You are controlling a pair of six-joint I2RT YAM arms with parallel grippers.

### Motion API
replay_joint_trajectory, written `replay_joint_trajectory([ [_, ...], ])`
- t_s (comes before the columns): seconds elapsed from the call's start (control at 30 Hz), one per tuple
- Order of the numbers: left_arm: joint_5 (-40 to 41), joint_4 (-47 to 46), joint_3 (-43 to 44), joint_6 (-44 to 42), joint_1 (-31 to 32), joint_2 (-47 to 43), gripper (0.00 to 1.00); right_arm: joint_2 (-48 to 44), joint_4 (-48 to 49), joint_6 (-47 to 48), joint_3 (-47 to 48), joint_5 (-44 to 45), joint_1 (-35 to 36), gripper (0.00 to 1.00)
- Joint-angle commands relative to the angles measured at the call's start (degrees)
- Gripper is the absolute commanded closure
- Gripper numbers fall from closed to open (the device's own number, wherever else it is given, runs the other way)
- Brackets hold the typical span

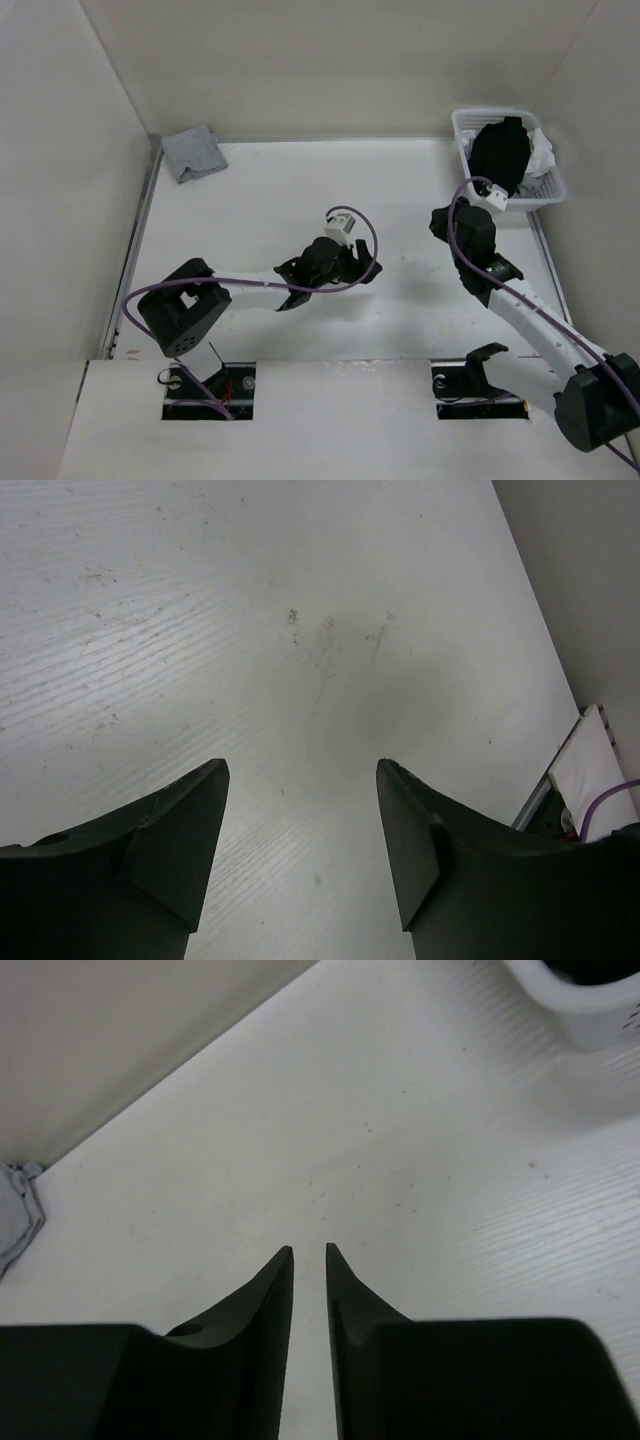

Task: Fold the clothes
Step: Grab the tank top from the pile

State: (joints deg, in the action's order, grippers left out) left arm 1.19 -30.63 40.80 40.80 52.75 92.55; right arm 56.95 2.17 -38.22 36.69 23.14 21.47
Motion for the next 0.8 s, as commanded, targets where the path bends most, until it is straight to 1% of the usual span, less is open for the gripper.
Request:
replay_joint_trajectory([
  [0.0, -0.05, -3.29, -0.45, -2.21, 1.08, -0.28, 0.41, 1.58, -0.16, 1.65, 5.23, 2.53, -5.50, 0.71],
  [0.03, -0.57, -3.55, -0.02, -2.30, 1.17, 0.60, 0.42, 2.63, 0.11, 1.65, 6.37, 2.09, -7.96, 0.67],
  [0.07, -0.58, -3.56, 0.07, -2.73, 1.34, 0.61, 0.43, 4.82, 0.55, 1.83, 8.82, 1.48, -12.07, 0.65],
  [0.1, 0.03, -3.64, -0.27, -3.35, 1.43, 0.26, 0.44, 5.80, 0.55, 1.92, 9.97, 1.13, -13.42, 0.65],
  [0.17, 1.17, -4.26, -1.06, -4.40, 1.43, -0.70, 0.48, 9.74, 0.81, 2.53, 14.09, 0.42, -17.98, 0.69],
  [0.2, 1.70, -4.35, -1.33, -4.67, 1.34, -1.14, 0.49, 12.89, 0.81, 2.79, 17.07, -0.45, -20.35, 0.80],
  [0.27, 2.59, -4.43, -2.12, -5.28, 1.08, -2.28, 0.54, 19.22, -0.23, 2.97, 22.79, -1.60, -23.70, 0.94],
  [0.3, 2.94, -4.61, -2.39, -5.38, 0.99, -2.46, 0.55, 22.65, -1.89, 2.62, 26.47, -2.21, -25.63, 0.98],
  [0.37, 3.03, -4.79, -2.56, -5.46, 0.82, -2.55, 0.56, 27.58, -2.61, 2.97, 31.23, -1.43, -27.92, 0.98],
  [0.4, 3.03, -4.79, -2.65, -5.55, 0.73, -2.64, 0.56, 31.52, -3.48, 3.32, 34.73, -1.60, -29.85, 0.95],
  [0.43, 2.85, -4.79, -2.65, -5.55, 0.73, -2.64, 0.56, 32.78, -3.93, 3.50, 35.90, -1.78, -30.48, 0.93],
  [0.47, 2.85, -4.87, -2.65, -5.55, 0.73, -2.64, 0.56, 39.14, -6.80, 4.20, 41.65, -2.39, -32.92, 0.79],
  [0.5, 2.76, -4.88, -2.65, -5.55, 0.64, -2.64, 0.55, 41.99, -8.22, 4.38, 44.23, -3.09, -33.90, 0.71],
  [0.53, 2.76, -4.88, -2.65, -5.55, 0.64, -2.64, 0.54, 44.28, -9.37, 4.64, 46.44, -4.31, -34.61, 0.64],
  [0.57, 2.76, -4.88, -2.74, -5.55, 0.55, -2.64, 0.54, 45.87, -9.82, 5.08, 47.85, -5.20, -35.05, 0.60],
  [0.6, 2.68, -4.88, -2.74, -5.46, 0.47, -2.64, 0.53, 49.97, -11.30, 6.30, 51.69, -7.21, -35.93, 0.53],
  [0.7, 2.50, -5.23, -2.74, -5.29, 0.20, -2.47, 0.52, 55.62, -13.07, 6.92, 57.07, -9.68, -37.07, 0.46],
  [0.77, 2.41, -5.23, -2.83, -5.20, -0.06, -2.47, 0.52, 59.23, -13.86, 7.89, 60.68, -11.79, -37.69, 0.44],
])
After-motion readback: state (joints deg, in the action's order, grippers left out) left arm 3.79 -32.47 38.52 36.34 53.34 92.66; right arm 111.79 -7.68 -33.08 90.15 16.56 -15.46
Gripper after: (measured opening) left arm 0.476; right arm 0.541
